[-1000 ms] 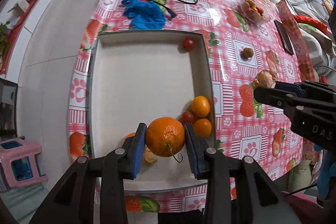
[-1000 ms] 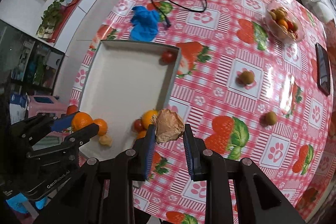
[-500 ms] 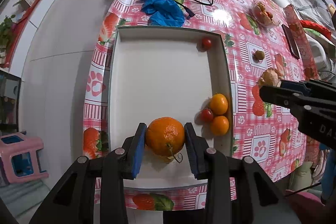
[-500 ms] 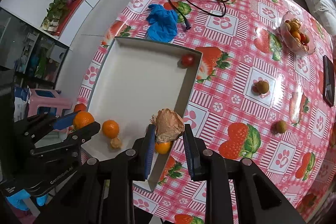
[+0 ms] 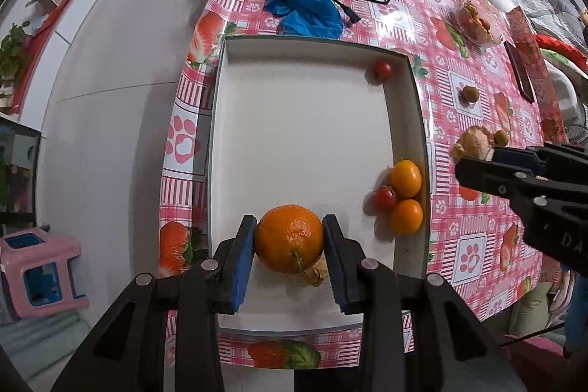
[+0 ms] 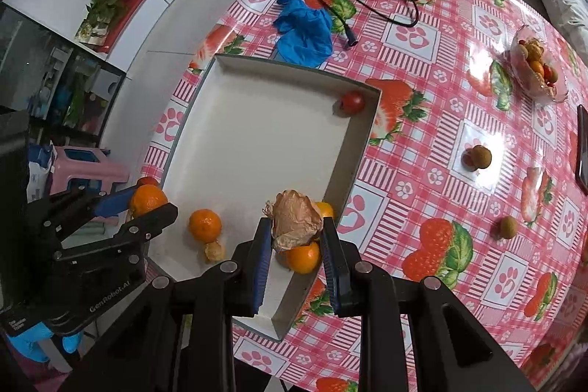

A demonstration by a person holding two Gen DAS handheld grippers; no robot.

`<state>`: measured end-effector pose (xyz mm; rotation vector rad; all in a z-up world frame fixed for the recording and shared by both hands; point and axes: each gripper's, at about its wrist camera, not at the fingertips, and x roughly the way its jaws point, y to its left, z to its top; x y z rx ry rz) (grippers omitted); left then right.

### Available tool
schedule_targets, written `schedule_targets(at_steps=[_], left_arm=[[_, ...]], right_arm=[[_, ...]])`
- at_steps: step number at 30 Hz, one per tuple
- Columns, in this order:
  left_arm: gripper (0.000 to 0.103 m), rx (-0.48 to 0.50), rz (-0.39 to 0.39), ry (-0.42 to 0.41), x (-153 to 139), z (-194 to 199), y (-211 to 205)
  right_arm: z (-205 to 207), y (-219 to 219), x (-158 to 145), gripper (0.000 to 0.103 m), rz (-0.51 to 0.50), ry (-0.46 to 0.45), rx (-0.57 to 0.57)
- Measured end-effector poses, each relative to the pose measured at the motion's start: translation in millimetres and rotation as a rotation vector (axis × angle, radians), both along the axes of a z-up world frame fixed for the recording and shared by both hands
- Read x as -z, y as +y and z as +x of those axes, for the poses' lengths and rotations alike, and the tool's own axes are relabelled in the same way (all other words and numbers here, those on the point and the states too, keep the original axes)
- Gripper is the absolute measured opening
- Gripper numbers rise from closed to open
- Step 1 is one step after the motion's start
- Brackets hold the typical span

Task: Organize fruits
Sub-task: 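Open both tools to drop the mandarin and husk into the tray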

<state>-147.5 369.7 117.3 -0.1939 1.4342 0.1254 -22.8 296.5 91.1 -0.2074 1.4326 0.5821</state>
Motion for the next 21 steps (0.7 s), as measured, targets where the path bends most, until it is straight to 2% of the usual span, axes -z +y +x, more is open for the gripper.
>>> schedule_targets(at_steps=[11,18,20,21], left_arm=[[0.040,0.051,0.011,0.067,33,3,-18],[0.041,0.046,0.012,0.071,42,7,-19],[0.045,0.051,0.018,0.071,43,9,-21],[0.051,0.052,0.021,0.071,43,10,-22]], right_arm=[[-11,16,43,0.028,-0.024,0.097,-0.018],[-4,27,64,0.028,-0.043,0.119,-0.013],[-1,30,69,0.028,-0.043,0.124,-0.012],[0,33,71,0.028,-0.044,0.127,-0.013]])
